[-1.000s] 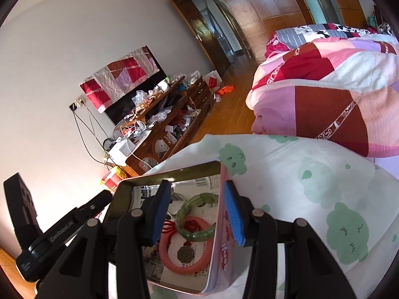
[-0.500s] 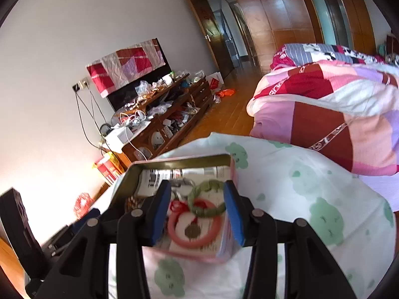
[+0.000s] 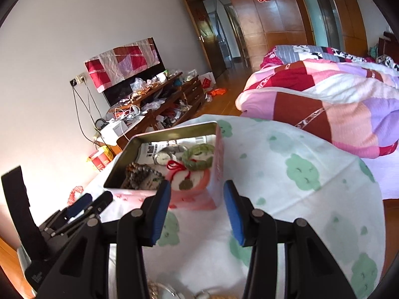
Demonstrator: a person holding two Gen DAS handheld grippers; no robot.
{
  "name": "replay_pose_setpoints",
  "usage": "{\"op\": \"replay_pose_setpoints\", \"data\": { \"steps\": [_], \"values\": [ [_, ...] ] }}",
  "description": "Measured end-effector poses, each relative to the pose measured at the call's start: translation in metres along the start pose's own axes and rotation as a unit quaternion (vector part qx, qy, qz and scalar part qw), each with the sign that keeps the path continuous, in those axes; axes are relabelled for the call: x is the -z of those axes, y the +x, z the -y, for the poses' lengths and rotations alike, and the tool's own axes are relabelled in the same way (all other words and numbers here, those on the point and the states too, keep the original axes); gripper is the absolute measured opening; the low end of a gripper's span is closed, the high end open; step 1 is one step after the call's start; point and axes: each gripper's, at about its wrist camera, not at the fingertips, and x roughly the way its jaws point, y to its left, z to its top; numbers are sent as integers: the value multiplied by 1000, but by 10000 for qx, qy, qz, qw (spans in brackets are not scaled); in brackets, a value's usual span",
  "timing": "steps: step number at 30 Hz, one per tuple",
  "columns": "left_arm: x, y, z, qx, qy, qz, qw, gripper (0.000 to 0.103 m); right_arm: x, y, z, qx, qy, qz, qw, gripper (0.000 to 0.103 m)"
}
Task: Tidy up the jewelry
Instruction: 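Lift both open tools out of the tin and back over the table, then grasp the silver bangle with the left tool while the right tool approaches the gold beads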
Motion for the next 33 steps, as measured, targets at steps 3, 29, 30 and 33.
{"op": "replay_pose_setpoints", "data": {
  "steps": [3,29,30,33],
  "values": [
    [5,-6,0,-12,6,5,10000,53,7,-6,1,24,-30,-36,10000,47],
    [34,-49,-10,292,-177,-79,9994,53,48,-52,19,450,-216,124,9987,47],
    [37,-51,-10,317,-149,-138,9993,53,50,-54,19,435,-225,108,9987,47],
    [45,-54,-9,646,-137,-367,9971,53,54,-57,18,419,-307,39,9986,47]
  ]
}}
